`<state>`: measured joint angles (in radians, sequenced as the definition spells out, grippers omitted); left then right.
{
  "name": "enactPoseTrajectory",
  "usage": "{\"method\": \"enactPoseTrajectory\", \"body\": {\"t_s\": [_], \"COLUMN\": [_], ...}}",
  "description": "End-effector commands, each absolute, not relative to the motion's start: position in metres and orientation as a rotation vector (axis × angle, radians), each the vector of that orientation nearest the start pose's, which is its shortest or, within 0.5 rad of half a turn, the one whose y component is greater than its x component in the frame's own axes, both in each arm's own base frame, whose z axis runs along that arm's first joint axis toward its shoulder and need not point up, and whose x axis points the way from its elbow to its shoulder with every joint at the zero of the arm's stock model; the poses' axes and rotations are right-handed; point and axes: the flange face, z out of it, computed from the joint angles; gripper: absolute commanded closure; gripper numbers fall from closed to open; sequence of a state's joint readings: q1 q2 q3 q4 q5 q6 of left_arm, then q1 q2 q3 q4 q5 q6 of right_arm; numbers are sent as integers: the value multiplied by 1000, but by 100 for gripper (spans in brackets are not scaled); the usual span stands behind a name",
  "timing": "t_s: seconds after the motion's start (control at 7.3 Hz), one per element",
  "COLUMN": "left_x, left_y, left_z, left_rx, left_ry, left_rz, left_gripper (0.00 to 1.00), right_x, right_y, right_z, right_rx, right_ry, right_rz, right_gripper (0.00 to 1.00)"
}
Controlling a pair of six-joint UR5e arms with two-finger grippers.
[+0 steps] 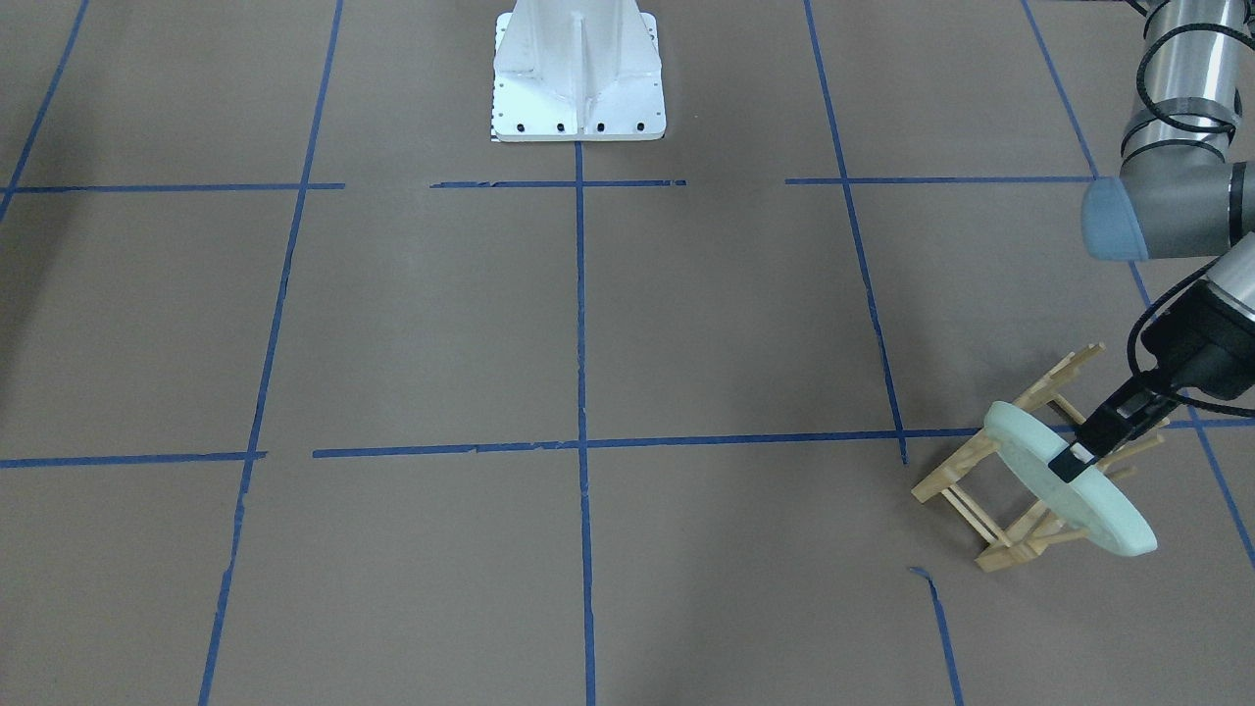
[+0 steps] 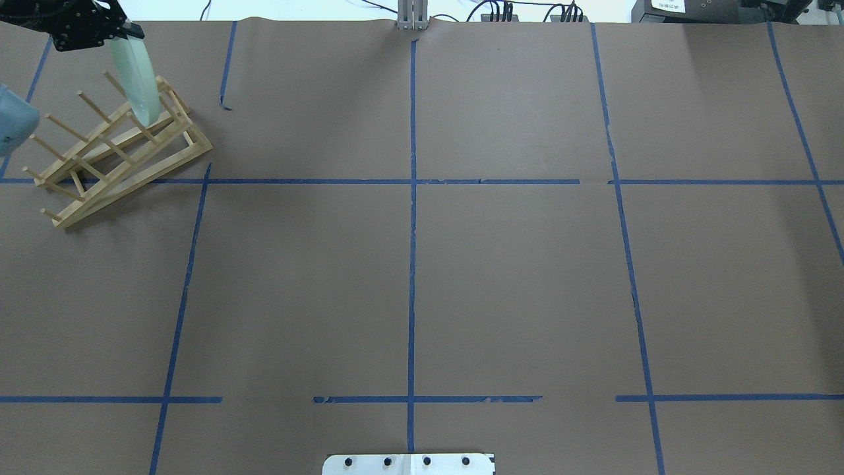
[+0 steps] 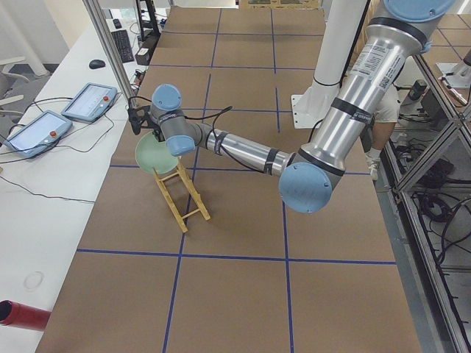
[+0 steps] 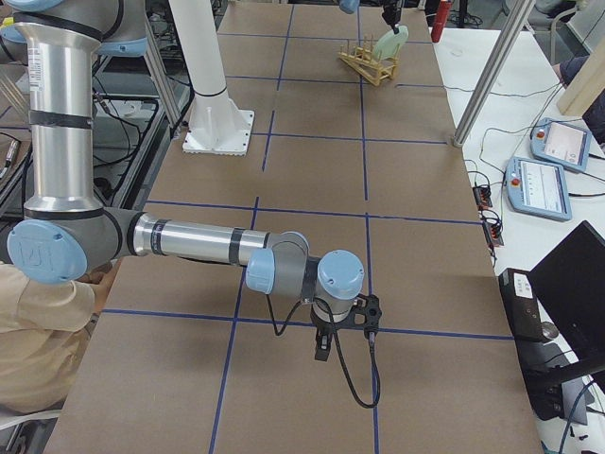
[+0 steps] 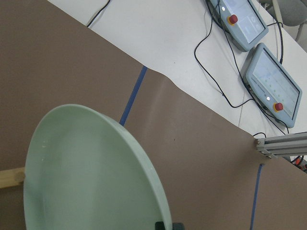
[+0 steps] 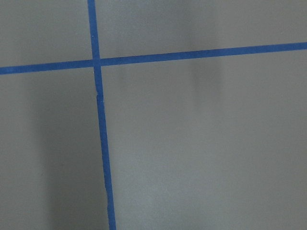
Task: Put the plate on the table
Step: 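Grasp the rim of the pale green plate with the left gripper, then lift the plate up out of the rack with the left gripper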
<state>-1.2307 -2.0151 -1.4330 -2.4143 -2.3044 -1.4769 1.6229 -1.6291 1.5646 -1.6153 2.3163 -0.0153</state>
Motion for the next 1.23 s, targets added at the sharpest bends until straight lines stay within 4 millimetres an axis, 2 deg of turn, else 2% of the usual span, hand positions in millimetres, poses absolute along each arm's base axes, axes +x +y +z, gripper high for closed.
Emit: {"method": "enactPoseTrajectory", "body": {"t_s": [0.0, 0.14, 0.27, 0.41, 0.55, 0.68, 0.82, 0.96, 1.1], "left_x": [132, 130, 127, 129, 135, 169, 235, 295, 337], "left_y": [-628, -622, -616, -615, -621, -614, -599, -591, -582], "left_z": [337, 325, 304, 287, 261, 242, 231, 206, 192], "left_rx": [145, 134, 139, 140, 116, 101, 76, 81, 68], "left_ry": [1298, 1319, 1350, 1370, 1403, 1426, 1417, 1337, 1249], "left_rz": [-550, -560, -569, -589, -665, -742, -822, -887, -908], "left_gripper": [100, 100, 100, 100, 100, 100, 100, 100, 100], "right_x": [90, 90, 90, 89, 90, 90, 90, 90, 90], "right_y": [-454, -454, -454, -453, -454, -454, -454, -454, -454], "right_z": [696, 696, 696, 696, 696, 696, 696, 696, 696], "right_rx": [-79, -79, -79, -80, -79, -79, -79, -79, -79], "right_ry": [-748, -748, -748, -748, -748, -748, -748, -748, -748], "right_rz": [76, 76, 76, 76, 76, 76, 76, 76, 76], "right_gripper": [0, 0, 0, 0, 0, 0, 0, 0, 0]}}
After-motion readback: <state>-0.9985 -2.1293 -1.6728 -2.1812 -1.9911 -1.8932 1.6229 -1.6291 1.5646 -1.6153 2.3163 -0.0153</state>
